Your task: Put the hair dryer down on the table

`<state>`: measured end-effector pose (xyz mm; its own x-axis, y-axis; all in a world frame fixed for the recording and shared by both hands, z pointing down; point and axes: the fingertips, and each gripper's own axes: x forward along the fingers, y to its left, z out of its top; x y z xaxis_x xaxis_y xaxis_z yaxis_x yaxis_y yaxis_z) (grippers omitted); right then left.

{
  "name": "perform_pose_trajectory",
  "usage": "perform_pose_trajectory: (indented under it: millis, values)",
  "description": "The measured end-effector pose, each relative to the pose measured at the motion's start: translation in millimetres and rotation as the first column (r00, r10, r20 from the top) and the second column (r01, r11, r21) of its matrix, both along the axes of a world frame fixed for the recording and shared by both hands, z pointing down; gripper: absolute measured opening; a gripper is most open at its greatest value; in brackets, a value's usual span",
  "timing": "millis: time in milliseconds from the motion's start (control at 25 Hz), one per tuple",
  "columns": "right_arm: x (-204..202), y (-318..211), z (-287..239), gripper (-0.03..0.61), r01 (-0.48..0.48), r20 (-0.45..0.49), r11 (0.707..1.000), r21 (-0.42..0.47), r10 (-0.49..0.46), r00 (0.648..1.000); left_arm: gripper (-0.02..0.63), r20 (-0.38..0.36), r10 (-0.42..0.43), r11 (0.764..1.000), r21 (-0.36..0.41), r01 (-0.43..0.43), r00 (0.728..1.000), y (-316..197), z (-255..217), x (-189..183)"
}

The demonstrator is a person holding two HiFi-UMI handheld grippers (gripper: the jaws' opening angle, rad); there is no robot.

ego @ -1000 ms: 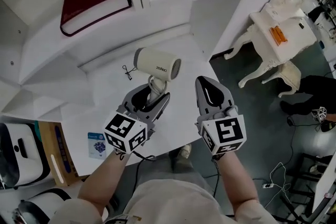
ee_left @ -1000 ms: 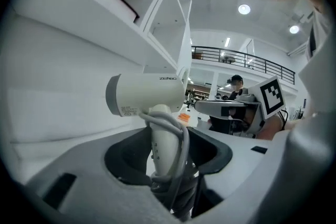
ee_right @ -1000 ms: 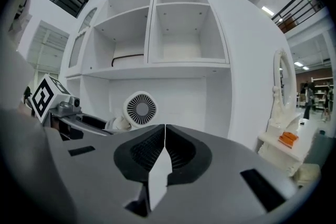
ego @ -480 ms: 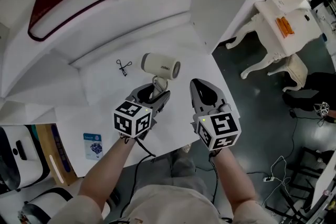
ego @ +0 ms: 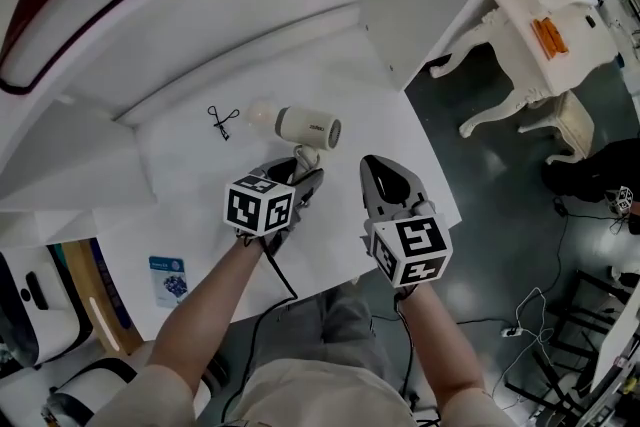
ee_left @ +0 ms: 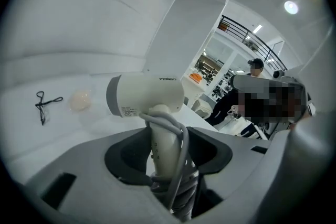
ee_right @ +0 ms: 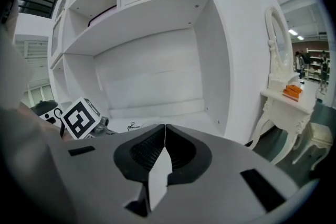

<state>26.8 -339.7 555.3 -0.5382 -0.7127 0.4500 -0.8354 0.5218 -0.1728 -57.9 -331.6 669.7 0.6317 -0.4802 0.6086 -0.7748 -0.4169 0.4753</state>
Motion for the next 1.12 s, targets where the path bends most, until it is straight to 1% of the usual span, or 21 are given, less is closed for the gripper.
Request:
perform_pose_trajectory:
  millis: [80,200,320,480,600,800,960,1120]
  values:
    - [2,1,8,0.021,-0.006,-0.001,1.000,-0.014,0.006,1.000,0.216,0.009,0.015,1.000,-0.021,-0.015,1.000,-1,12,1]
    - [2,4,17,0.021,-0.003,-0.011,1.000,-0.023,0.003,1.000,0.216,0.047,0.025,0.999,-0.043,-0.023,0.999,-2,29,0]
    - [5,7,24,0.021,0.002,-0.018,0.999,-0.034,-0.003,1.000,0.216,0.101,0.034,0.999,-0.041,-0.030,0.994,0,42,-2]
    - [8,8,32,0.021,0.000,-0.024,0.999,-0.043,-0.001,1.000,0.216,0.141,0.060,0.997,-0.062,-0.052,0.988,5,54,-2]
    - [11,10,35,0.021,0.001,-0.025,0.999,-0.048,-0.002,1.000,0.216,0.196,0.090,0.995,-0.052,-0.082,0.976,7,61,-1]
    - [19,13,32,0.021,-0.023,-0.023,0.999,-0.039,0.022,0.999,0.216,0.253,0.119,0.993,-0.040,-0.112,0.960,6,67,2]
    - [26,14,30,0.021,-0.030,-0.031,0.999,-0.036,0.029,0.999,0.215,0.276,0.122,0.993,-0.044,-0.114,0.954,7,71,5]
    - [33,16,30,0.021,-0.048,-0.026,0.998,-0.038,0.047,0.999,0.215,0.291,0.115,0.993,-0.031,-0.111,0.950,6,73,5]
